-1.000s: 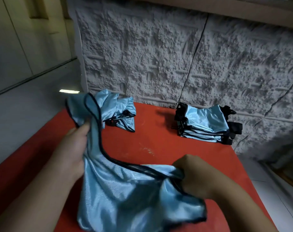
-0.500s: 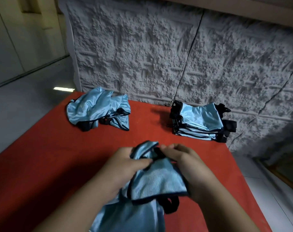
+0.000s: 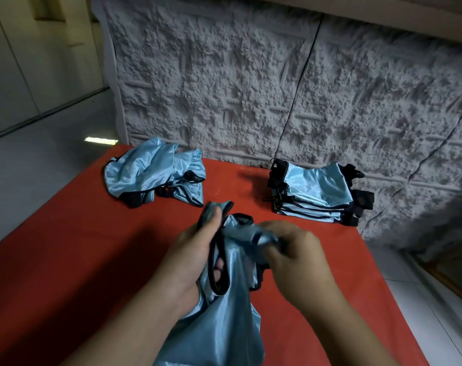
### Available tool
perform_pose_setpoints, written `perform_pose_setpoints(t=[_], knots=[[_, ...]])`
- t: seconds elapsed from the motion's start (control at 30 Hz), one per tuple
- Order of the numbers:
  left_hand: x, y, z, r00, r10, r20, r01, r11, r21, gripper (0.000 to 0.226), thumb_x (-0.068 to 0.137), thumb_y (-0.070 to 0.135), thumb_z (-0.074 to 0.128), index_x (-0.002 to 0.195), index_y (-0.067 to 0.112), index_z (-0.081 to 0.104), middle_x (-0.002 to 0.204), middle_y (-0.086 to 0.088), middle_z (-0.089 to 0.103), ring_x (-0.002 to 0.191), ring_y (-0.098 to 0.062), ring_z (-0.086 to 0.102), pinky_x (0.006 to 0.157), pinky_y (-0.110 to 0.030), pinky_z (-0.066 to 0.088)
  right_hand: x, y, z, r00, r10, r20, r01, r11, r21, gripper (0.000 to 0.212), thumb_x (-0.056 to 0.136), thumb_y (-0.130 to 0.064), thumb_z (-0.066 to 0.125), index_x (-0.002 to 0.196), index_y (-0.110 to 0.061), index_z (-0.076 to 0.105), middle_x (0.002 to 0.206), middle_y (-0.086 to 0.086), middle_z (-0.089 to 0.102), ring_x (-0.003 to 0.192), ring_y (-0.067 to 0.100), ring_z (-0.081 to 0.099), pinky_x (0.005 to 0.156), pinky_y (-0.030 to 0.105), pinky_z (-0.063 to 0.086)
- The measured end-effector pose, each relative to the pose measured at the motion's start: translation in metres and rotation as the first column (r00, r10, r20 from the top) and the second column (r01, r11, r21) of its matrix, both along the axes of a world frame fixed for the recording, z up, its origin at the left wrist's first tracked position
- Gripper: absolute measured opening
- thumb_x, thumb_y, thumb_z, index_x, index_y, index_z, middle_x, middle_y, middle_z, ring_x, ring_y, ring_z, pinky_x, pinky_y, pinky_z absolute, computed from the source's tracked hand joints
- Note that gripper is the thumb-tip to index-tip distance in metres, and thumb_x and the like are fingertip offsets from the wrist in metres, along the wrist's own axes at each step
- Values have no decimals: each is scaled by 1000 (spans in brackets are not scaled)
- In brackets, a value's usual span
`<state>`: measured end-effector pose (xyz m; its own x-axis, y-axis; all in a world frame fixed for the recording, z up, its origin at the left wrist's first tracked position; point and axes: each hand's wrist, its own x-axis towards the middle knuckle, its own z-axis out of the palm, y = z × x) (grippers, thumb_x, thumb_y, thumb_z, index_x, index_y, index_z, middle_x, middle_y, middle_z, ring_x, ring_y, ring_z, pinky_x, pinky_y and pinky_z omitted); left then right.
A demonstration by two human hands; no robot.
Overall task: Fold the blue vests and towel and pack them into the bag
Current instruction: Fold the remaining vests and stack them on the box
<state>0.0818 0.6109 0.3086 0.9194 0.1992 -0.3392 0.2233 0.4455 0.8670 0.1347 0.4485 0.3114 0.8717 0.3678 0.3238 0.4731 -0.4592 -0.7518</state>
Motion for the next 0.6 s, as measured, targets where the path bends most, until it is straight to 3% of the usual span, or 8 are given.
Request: perform_pose_setpoints(t=[0.03, 0.1, 0.13, 0.2, 0.27, 0.4, 0.6], knots=[[1, 1, 1, 1000, 8, -1, -8, 1000, -13, 52, 87, 67, 60, 87, 15, 67, 62, -7, 58, 48, -20, 54, 46, -26, 44, 1, -1, 2, 997, -54, -59, 59, 995, 83, 16, 81, -28, 56, 77, -21, 70, 73, -12, 68, 67, 6, 62, 64, 32, 52], [4, 5, 0, 998, 55, 24, -54, 997, -48, 48, 92, 61, 57, 93, 14, 70, 61, -3, 61, 49, -17, 57, 49, -25, 46, 3, -4, 8, 973, -156, -169, 198, 942, 271, 30, 95, -20, 60, 67, -9, 55, 58, -10, 48, 55, 6, 38, 53, 27, 32], [6, 8, -2, 992, 112, 49, -110, 993, -48, 41, 96, 50, 59, 100, 11, 72, 67, -3, 68, 56, -18, 65, 57, -28, 53, 6, -7, 10, 956, -190, -225, 263, 894, 362, 36, 98, -18, 60, 66, -4, 50, 59, -5, 42, 57, 8, 34, 53, 29, 27], [9, 13, -4, 971, 225, 85, -225, 974, -7, 26, 96, 30, 64, 110, 11, 74, 88, -7, 77, 83, -25, 74, 85, -44, 59, 11, -13, 12, 927, -222, -303, 349, 807, 476, 38, 99, -18, 58, 74, 7, 46, 64, 3, 42, 61, 13, 35, 57, 33, 29], [9, 18, -2, 961, 258, 96, -263, 964, 33, 22, 93, 22, 68, 110, 10, 75, 94, -10, 76, 91, -29, 72, 97, -50, 53, 15, -15, 16, 908, -254, -332, 401, 754, 520, 40, 96, -26, 59, 86, 11, 49, 71, 6, 49, 69, 17, 41, 62, 38, 35], [-1, 25, 11, 967, 206, 150, -217, 974, 63, 21, 91, 6, 67, 111, 2, 72, 103, -20, 75, 100, -38, 72, 96, -51, 55, 14, -20, 38, 895, -281, -346, 433, 732, 526, 34, 91, -31, 60, 88, 3, 56, 76, 8, 55, 73, 20, 49, 64, 40, 40], [-35, 27, 58, 953, 101, 284, -140, 983, 120, 44, 81, -7, 69, 123, 6, 65, 114, -19, 73, 106, -37, 71, 95, -50, 54, -20, -37, 110, 946, -178, -272, 297, 812, 502, 43, 95, -30, 62, 94, 12, 52, 74, 17, 55, 67, 25, 49, 60, 42, 38]])
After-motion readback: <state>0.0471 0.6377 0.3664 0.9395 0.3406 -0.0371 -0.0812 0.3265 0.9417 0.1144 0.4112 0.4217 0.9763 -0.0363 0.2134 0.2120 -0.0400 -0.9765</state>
